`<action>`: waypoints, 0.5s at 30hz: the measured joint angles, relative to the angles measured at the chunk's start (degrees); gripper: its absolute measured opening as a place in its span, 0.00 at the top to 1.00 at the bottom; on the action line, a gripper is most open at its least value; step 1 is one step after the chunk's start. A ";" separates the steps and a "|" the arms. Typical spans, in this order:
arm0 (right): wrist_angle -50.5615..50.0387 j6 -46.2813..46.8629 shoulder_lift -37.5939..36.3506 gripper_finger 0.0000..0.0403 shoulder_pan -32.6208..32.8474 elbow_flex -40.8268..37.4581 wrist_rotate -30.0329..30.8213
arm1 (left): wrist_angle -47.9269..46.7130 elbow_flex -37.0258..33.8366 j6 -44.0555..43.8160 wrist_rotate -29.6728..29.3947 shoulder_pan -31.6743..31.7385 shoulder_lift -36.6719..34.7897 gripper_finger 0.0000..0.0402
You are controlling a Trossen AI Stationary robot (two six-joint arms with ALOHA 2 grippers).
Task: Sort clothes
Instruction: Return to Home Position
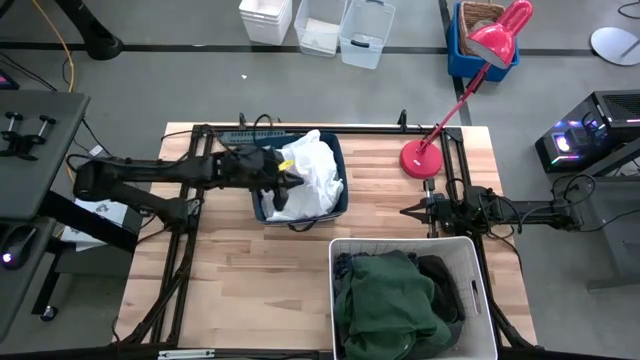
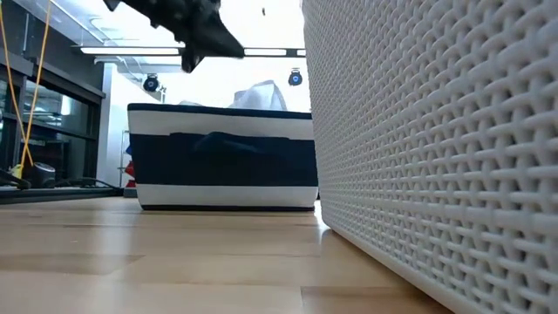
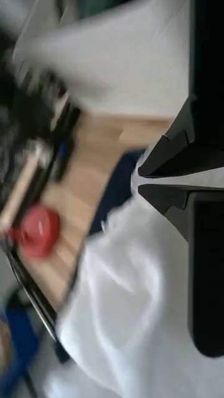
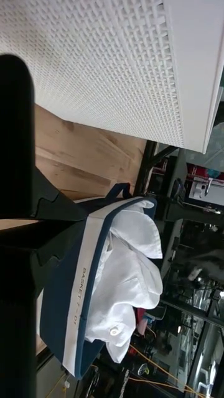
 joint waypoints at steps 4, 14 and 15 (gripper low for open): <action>0.00 0.00 0.00 1.00 -0.01 0.01 0.00 | 1.42 -1.25 10.03 11.14 -1.16 -5.96 0.96; 0.00 -0.01 0.00 1.00 0.00 0.01 0.00 | 22.60 -26.64 5.34 10.80 -2.73 -34.13 1.00; 0.00 -0.02 0.00 1.00 0.00 0.01 0.00 | 23.36 -28.45 5.05 10.79 -2.92 -36.09 1.00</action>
